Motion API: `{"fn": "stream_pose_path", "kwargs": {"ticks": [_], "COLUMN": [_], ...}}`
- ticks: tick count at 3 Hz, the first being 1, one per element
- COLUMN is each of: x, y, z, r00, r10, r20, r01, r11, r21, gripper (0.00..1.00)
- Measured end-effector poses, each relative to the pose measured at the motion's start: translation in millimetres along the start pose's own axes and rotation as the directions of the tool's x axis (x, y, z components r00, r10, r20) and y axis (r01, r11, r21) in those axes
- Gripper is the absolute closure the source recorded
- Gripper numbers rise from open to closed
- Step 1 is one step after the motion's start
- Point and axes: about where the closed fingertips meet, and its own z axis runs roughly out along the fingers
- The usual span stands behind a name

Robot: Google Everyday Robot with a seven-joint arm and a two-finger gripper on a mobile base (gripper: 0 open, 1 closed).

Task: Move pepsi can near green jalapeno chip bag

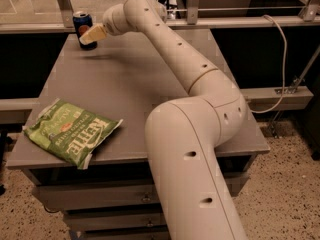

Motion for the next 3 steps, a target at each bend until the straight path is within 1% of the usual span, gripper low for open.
{"fn": "stream_pose_path", "kwargs": {"ticks": [1, 2, 3], "x": [-1.0, -4.6, -10.5], "y": [-11.8, -23.1, -27.6], "z": [-13.0, -23.8, -25.3], "r00": [0.998, 0.995, 0.994], "r10": [-0.066, -0.102, -0.113], "r20": [-0.015, -0.014, -0.008], "r01": [0.066, 0.102, 0.113], "r11": [0.9977, 0.9941, 0.9925], "r21": [0.015, 0.036, 0.045], "gripper": [0.00, 0.00, 0.00]}}
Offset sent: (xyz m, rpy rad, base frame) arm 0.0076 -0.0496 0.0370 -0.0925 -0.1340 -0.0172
